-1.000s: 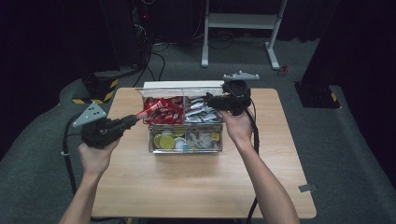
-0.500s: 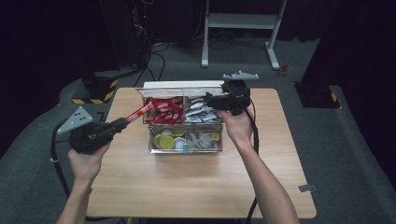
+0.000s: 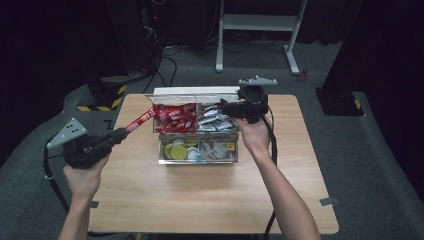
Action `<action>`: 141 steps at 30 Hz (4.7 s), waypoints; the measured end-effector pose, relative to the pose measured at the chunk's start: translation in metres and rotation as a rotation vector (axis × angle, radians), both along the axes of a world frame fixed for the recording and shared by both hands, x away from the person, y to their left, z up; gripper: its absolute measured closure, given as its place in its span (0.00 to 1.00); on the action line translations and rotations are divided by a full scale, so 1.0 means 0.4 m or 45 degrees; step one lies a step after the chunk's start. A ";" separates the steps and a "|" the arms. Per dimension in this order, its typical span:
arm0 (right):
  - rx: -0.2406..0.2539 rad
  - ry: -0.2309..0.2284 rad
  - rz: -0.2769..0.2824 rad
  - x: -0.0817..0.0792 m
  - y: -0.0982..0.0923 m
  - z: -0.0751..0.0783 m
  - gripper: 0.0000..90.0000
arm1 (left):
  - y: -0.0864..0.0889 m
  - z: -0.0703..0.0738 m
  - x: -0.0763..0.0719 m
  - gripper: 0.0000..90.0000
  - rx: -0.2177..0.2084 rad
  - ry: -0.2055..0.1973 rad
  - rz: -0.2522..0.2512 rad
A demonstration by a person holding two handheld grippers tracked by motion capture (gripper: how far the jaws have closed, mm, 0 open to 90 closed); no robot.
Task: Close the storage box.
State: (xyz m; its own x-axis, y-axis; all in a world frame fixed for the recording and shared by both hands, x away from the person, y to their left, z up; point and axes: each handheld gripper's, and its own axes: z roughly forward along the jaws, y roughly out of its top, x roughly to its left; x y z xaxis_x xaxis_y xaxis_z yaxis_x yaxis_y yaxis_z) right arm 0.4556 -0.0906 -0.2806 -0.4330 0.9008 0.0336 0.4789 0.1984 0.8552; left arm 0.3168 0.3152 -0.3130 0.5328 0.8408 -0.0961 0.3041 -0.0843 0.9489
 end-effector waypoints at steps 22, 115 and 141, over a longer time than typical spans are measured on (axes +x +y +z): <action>-0.010 -0.004 -0.002 -0.001 0.002 0.004 0.17 | 0.058 -0.049 -0.010 0.95 -0.058 0.029 0.117; -0.016 -0.025 -0.002 -0.010 0.006 0.007 0.17 | -0.015 -0.426 0.115 0.94 0.165 0.347 0.314; -0.006 -0.025 0.006 -0.008 0.002 0.006 0.17 | -0.037 -0.503 0.141 0.89 0.293 0.459 0.322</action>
